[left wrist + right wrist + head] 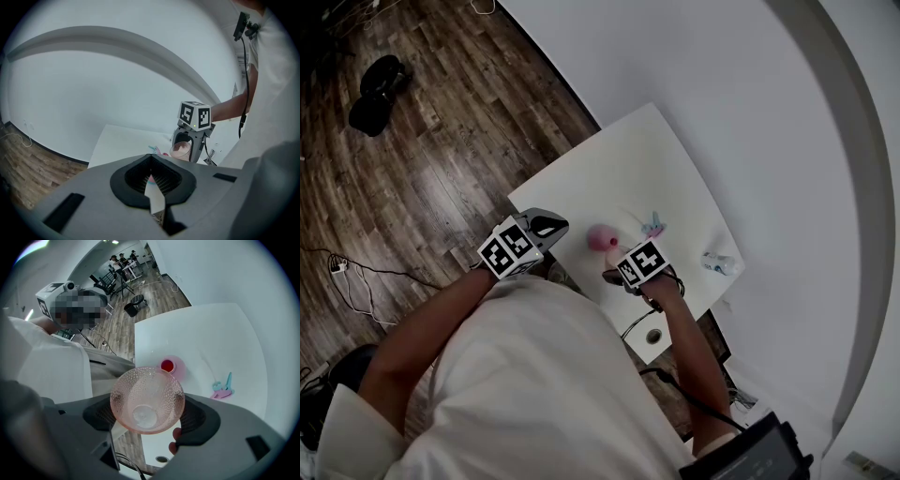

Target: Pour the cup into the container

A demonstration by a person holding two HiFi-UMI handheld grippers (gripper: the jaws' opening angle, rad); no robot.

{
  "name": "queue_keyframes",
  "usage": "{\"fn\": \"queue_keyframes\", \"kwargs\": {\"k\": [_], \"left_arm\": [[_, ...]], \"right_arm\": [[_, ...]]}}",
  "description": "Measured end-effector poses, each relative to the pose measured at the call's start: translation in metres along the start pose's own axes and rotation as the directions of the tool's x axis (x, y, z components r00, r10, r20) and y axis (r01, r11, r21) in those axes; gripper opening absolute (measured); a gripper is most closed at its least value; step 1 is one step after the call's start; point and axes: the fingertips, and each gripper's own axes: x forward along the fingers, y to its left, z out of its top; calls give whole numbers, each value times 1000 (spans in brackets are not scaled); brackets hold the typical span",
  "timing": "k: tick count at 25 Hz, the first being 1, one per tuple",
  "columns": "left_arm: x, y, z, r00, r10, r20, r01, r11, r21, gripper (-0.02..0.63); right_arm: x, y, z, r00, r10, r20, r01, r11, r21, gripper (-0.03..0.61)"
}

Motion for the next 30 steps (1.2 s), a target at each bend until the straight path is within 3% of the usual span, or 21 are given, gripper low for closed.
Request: {"fn": "queue_keyframes", "kwargs": {"k": [30], "left_arm": [[-3,7,-2,999,17,27,-16,999,-41,11]], "right_arm": [[5,-3,-2,994,31,-107,-34,999,-30,383]]}}
